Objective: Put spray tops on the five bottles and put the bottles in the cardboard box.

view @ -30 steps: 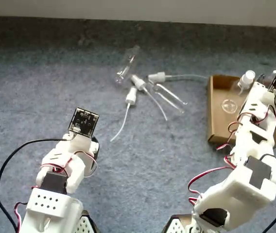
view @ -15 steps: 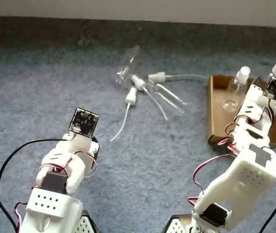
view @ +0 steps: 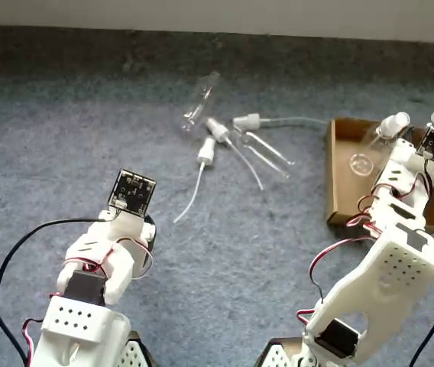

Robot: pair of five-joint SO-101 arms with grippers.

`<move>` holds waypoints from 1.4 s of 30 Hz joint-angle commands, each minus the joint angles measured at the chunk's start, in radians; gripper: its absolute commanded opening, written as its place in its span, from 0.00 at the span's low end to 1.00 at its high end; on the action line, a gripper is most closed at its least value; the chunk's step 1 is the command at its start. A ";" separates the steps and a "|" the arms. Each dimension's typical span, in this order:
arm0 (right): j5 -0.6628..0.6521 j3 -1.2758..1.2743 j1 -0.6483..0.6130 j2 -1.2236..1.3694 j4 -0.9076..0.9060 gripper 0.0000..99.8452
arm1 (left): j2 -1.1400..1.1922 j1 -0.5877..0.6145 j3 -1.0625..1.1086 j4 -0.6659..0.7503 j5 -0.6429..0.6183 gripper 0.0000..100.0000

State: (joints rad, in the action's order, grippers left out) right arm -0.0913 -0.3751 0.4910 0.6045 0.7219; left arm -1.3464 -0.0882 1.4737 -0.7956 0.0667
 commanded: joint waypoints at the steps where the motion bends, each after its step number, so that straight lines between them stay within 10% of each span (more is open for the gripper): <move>1: -0.008 0.050 0.018 -0.016 0.025 0.07 | -0.013 0.005 -0.005 0.020 0.009 0.01; 42: -0.164 0.042 -0.044 -0.010 0.104 0.20 | -0.013 0.005 0.053 0.129 0.011 0.01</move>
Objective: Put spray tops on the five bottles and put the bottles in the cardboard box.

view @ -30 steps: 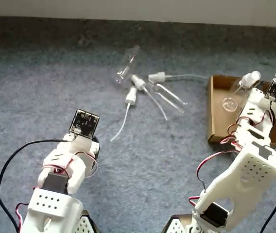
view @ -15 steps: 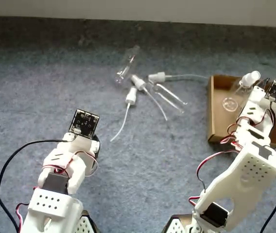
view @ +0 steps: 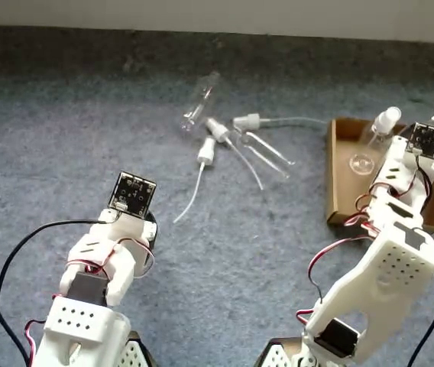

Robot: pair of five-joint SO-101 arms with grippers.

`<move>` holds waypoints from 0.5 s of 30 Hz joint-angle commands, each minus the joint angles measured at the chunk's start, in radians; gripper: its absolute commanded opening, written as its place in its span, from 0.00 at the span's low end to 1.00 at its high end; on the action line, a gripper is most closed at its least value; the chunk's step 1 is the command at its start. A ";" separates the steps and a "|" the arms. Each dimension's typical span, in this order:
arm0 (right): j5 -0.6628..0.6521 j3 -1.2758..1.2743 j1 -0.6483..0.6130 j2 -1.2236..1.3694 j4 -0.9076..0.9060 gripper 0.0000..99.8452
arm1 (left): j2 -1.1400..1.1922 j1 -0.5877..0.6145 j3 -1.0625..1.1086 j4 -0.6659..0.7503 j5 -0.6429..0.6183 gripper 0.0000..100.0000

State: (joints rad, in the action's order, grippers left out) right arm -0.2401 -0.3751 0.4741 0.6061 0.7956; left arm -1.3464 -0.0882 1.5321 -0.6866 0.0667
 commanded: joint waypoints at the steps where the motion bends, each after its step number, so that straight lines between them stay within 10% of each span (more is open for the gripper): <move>1: -0.015 0.041 -0.027 -0.010 0.030 0.20 | -0.013 0.005 -0.005 0.020 0.011 0.01; 15: -0.006 0.039 -0.019 -0.008 0.030 0.20 | -0.013 0.005 -0.005 0.020 0.011 0.01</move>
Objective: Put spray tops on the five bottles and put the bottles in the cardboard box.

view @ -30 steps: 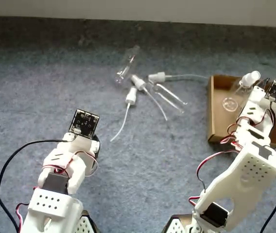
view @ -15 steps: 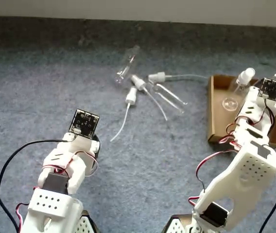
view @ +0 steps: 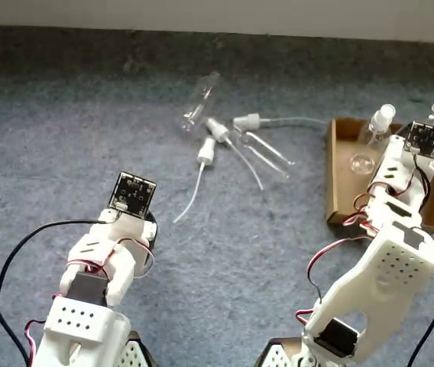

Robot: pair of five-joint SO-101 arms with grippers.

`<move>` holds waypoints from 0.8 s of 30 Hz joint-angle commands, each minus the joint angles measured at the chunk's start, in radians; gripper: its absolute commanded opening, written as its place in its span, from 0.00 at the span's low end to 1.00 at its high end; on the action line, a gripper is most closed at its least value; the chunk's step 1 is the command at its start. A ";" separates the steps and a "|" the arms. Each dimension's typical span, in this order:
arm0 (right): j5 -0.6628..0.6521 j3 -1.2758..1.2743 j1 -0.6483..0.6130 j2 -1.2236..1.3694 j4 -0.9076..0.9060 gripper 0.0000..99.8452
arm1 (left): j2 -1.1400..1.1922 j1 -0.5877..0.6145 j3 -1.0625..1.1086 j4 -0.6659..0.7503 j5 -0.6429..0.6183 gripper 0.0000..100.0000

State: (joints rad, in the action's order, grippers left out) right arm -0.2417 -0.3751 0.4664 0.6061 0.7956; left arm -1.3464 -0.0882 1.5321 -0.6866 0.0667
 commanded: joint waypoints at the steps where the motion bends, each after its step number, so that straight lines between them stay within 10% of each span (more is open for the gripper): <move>1: -0.005 0.038 -0.012 -0.008 0.030 0.19 | -0.013 0.005 -0.005 0.020 0.011 0.01; 24: -0.035 0.111 -0.010 0.404 0.585 0.11 | -0.013 0.005 -0.004 0.021 0.011 0.01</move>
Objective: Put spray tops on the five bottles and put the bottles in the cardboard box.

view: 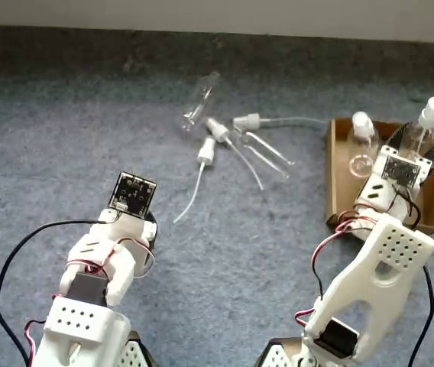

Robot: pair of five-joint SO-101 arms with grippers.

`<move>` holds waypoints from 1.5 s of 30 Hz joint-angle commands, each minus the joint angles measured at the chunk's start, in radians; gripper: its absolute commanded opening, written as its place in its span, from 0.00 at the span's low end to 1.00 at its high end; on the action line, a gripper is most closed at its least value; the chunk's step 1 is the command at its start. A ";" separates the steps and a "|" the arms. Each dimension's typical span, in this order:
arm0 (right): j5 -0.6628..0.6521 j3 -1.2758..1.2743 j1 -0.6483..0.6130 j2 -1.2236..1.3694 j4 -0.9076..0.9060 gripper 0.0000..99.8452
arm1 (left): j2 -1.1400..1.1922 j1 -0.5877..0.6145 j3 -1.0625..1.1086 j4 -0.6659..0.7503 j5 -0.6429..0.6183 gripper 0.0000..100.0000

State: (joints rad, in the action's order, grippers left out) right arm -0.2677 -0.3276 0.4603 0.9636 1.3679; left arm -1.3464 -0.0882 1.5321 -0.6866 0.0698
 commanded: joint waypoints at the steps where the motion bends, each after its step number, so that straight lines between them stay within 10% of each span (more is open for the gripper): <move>1: -0.008 0.076 -0.001 0.056 0.005 0.11 | -0.013 0.005 -0.004 0.021 0.008 0.01; 25: -0.008 0.094 0.010 0.082 -0.229 0.12 | -0.013 0.005 -0.002 0.021 0.008 0.01; 45: -0.015 0.094 0.008 0.082 -0.260 0.30 | -0.013 0.005 -0.002 0.021 0.008 0.01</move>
State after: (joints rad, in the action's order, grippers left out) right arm -0.2723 -0.2340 0.4603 1.0127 1.1147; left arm -1.3464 -0.0882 1.5351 -0.6866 0.0698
